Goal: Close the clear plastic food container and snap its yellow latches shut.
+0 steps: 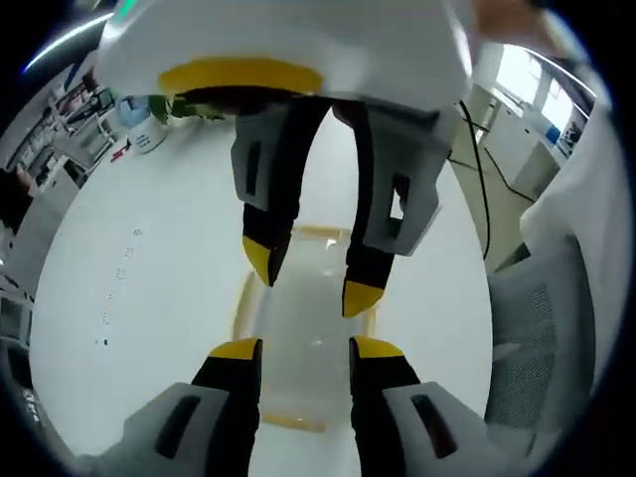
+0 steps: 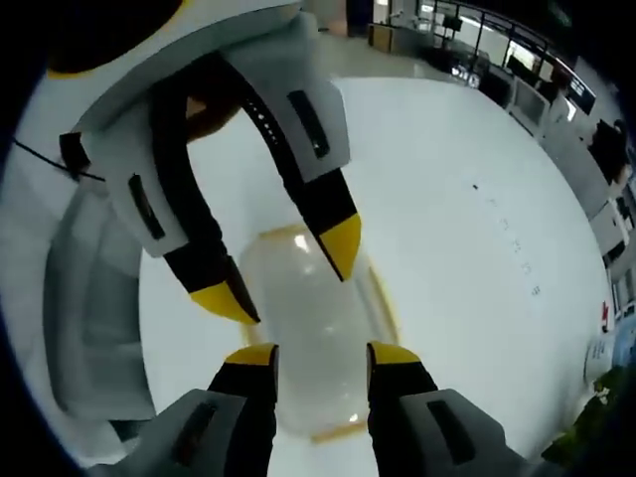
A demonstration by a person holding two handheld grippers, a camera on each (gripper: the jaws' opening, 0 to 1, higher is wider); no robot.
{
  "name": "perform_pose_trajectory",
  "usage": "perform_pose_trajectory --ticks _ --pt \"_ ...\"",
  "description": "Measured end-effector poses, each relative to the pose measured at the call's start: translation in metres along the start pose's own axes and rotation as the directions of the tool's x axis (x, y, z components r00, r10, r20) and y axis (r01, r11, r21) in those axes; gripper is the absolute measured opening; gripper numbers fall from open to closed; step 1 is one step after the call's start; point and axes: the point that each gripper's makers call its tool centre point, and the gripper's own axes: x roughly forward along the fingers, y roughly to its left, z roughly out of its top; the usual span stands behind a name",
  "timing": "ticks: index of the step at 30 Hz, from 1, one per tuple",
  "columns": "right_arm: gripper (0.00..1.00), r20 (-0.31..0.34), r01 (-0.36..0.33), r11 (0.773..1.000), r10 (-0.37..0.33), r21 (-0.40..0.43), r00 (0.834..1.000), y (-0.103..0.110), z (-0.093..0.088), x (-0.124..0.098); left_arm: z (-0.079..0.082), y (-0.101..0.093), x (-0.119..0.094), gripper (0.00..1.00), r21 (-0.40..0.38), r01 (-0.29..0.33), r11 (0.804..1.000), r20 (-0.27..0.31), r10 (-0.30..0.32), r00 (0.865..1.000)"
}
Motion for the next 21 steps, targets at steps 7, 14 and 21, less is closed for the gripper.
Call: perform_pose_trajectory --ticks 7,14,21 --pt "0.34 0.012 0.005 1.000 -0.005 0.000 1.000 -0.004 0.002 -0.001 0.001 0.002 -0.001 0.35 -0.010 -0.014 1.000 0.012 0.014 1.000" --pt "0.34 0.011 0.004 1.000 -0.004 0.003 1.000 -0.006 0.002 0.001 -0.003 -0.005 0.004 0.35 -0.035 -0.008 0.999 0.014 0.008 1.000" --pt "0.34 0.024 0.007 1.000 -0.007 0.007 1.000 -0.010 0.007 0.002 -0.006 -0.009 0.009 0.35 -0.112 -0.013 0.994 0.032 0.017 0.999"
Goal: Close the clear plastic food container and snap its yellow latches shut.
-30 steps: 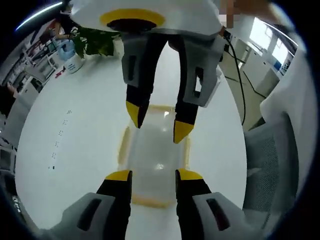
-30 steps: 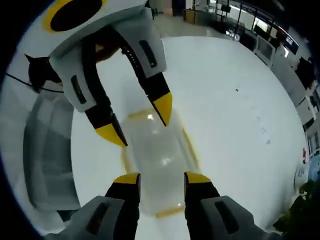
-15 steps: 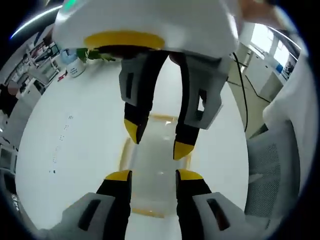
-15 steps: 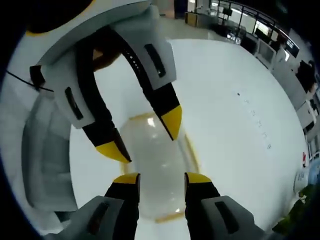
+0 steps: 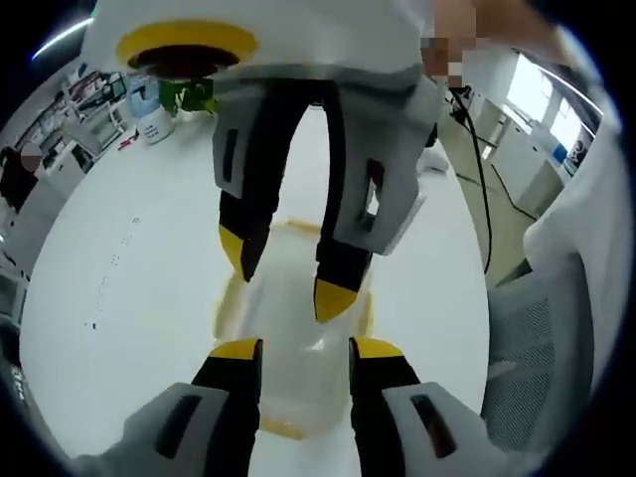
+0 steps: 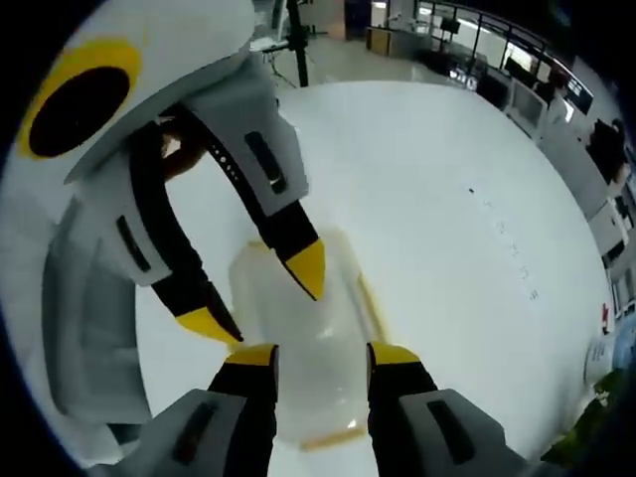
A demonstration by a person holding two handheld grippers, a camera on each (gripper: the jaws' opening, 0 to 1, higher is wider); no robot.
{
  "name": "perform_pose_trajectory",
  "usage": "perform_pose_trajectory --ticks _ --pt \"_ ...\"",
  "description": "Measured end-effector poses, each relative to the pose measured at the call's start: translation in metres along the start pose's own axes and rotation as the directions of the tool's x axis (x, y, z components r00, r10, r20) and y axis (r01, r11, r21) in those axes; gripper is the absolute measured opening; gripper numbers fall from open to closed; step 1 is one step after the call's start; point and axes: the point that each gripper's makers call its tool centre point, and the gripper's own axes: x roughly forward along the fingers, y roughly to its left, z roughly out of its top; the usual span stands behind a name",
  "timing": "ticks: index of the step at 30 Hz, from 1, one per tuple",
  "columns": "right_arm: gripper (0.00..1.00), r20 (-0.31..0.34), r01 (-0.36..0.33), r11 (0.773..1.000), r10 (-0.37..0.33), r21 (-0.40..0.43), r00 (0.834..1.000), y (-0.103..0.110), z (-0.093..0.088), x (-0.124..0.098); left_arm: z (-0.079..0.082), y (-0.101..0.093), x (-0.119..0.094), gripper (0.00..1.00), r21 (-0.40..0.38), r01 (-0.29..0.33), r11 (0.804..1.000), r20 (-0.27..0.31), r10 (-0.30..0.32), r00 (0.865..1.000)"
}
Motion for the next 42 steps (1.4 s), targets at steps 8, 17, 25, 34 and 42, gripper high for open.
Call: perform_pose_trajectory --ticks 8,17,25,34,42 --pt "0.34 0.002 0.002 1.000 -0.002 -0.001 1.000 -0.006 0.004 0.003 -0.003 -0.007 0.001 0.35 -0.016 -0.005 1.000 0.005 0.005 1.000" --pt "0.37 0.008 -0.012 1.000 0.012 0.010 1.000 -0.012 0.009 0.008 -0.001 -0.025 0.007 0.37 -0.046 0.015 0.999 0.037 -0.013 0.999" --pt "0.39 -0.004 -0.024 1.000 0.024 0.001 1.000 -0.014 0.007 0.012 -0.005 -0.028 0.009 0.39 -0.043 0.002 0.999 0.035 0.000 0.999" --pt "0.41 -0.012 -0.029 0.999 0.029 -0.014 1.000 -0.016 0.010 0.017 -0.006 -0.028 0.011 0.39 -0.033 -0.029 0.999 0.035 0.030 0.999" --pt "0.42 -0.018 -0.054 0.998 0.054 -0.017 0.998 -0.014 0.010 0.022 -0.007 -0.029 0.011 0.41 -0.018 -0.042 0.999 0.051 0.043 0.998"
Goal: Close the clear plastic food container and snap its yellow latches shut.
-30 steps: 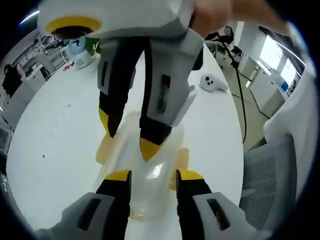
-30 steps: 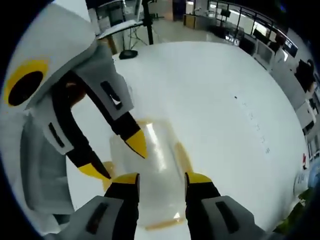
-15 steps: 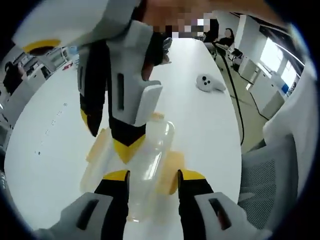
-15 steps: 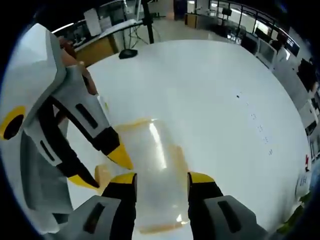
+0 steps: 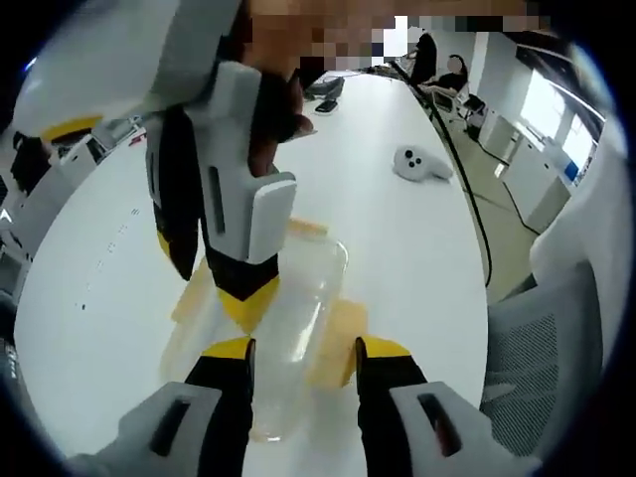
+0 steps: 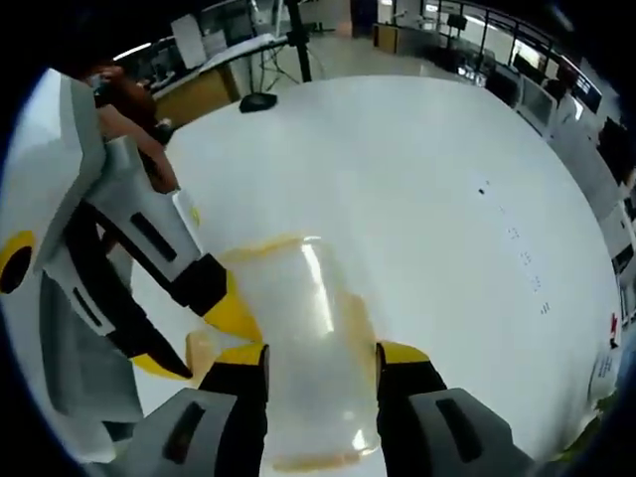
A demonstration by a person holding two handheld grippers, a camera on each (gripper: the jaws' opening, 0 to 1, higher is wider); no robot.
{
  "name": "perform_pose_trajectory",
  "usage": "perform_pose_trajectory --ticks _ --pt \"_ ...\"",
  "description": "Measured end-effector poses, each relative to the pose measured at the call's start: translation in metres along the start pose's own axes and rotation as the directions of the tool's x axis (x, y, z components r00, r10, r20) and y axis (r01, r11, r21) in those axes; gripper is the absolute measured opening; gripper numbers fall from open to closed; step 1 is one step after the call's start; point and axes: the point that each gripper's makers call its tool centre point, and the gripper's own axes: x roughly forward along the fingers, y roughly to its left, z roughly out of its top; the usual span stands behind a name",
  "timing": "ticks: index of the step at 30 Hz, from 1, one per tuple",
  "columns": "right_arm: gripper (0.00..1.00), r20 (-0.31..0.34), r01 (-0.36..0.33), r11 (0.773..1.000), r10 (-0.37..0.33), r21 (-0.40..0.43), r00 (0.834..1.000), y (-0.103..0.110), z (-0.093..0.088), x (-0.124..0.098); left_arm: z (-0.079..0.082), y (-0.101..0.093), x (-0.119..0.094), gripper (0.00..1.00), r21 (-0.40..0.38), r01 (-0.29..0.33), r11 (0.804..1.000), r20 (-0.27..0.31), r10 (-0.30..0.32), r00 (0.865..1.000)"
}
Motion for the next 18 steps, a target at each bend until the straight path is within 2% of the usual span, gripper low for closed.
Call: perform_pose_trajectory --ticks 10,14,18 --pt "0.44 -0.024 -0.047 0.999 0.047 0.019 0.999 -0.0017 -0.0013 0.0034 -0.0009 0.0023 0.0014 0.38 -0.006 -0.048 0.999 0.015 0.049 0.999" --pt "0.44 -0.030 -0.067 0.998 0.068 0.013 0.997 -0.0005 -0.0016 0.0045 -0.0031 -0.0003 0.0022 0.39 0.046 -0.059 0.997 0.020 0.058 0.998" --pt "0.44 -0.032 -0.081 0.997 0.082 0.014 0.996 -0.0012 -0.0016 0.0055 -0.0030 0.0016 0.0028 0.38 0.053 -0.079 0.995 0.022 0.078 0.997"
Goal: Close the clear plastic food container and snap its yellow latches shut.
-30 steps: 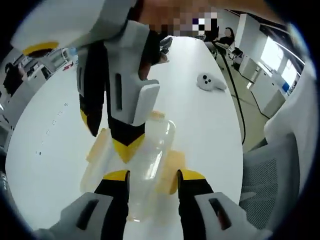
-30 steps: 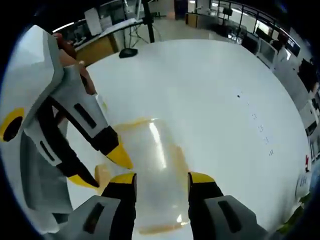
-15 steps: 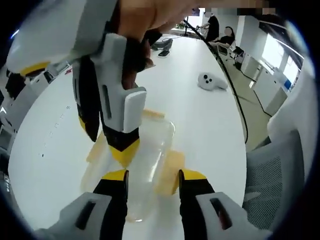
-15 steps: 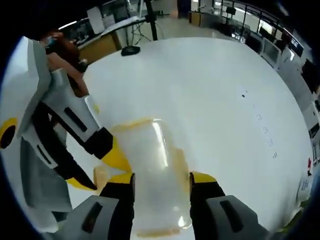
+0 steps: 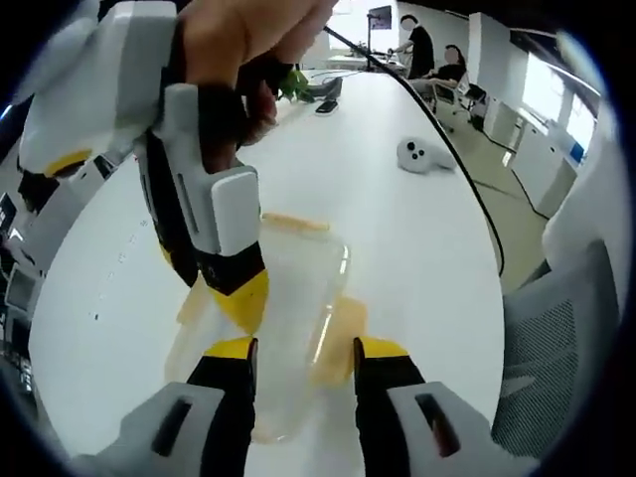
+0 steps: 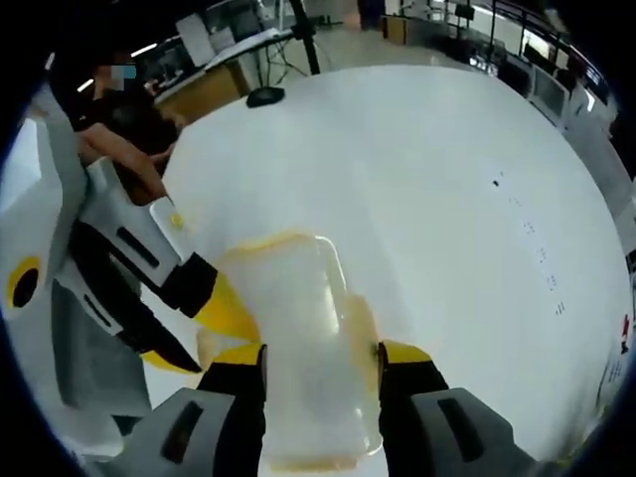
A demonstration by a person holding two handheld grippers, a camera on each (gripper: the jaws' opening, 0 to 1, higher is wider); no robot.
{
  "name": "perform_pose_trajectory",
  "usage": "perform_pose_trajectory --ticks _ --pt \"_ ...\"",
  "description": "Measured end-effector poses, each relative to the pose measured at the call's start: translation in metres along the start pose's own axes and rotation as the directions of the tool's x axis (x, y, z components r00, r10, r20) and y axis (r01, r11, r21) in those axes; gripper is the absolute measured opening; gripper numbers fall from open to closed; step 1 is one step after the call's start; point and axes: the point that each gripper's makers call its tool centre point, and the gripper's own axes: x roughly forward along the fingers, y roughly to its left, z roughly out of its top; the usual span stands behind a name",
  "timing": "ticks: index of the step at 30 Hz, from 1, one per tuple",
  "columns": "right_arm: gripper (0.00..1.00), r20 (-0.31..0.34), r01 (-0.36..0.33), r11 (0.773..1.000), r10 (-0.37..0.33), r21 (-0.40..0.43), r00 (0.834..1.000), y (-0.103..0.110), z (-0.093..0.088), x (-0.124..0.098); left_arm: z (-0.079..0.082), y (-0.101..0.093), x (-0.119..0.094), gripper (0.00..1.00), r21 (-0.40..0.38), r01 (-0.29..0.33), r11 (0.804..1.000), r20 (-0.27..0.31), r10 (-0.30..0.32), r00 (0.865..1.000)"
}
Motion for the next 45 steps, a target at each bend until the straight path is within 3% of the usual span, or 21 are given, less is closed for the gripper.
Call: perform_pose_trajectory --ticks 13,29,30,31,39,45 --pt "0.44 -0.005 -0.023 1.000 0.023 0.002 1.000 0.001 -0.001 0.002 -0.002 0.003 0.002 0.34 0.036 -0.041 0.998 0.003 0.041 0.999" --pt "0.43 -0.071 -0.071 0.997 0.070 -0.024 0.995 0.001 0.000 0.005 -0.003 0.004 0.003 0.33 0.100 -0.075 0.992 -0.013 0.076 0.997" --pt "0.43 -0.079 -0.075 0.997 0.073 -0.028 0.994 0.001 0.000 0.006 -0.004 0.004 0.004 0.33 0.113 -0.076 0.991 -0.017 0.079 0.997" --pt "0.43 -0.082 -0.076 0.997 0.073 -0.029 0.994 0.001 0.000 0.006 -0.006 0.005 0.004 0.33 0.176 -0.085 0.981 -0.039 0.093 0.995" --pt "0.41 -0.098 -0.089 0.996 0.086 -0.019 0.991 0.001 -0.001 0.007 -0.007 0.004 0.006 0.31 0.184 -0.116 0.976 -0.057 0.128 0.990" --pt "0.39 -0.144 -0.105 0.995 0.103 -0.003 0.984 -0.001 -0.005 0.014 -0.009 0.002 0.011 0.30 0.224 -0.166 0.960 -0.096 0.191 0.977"
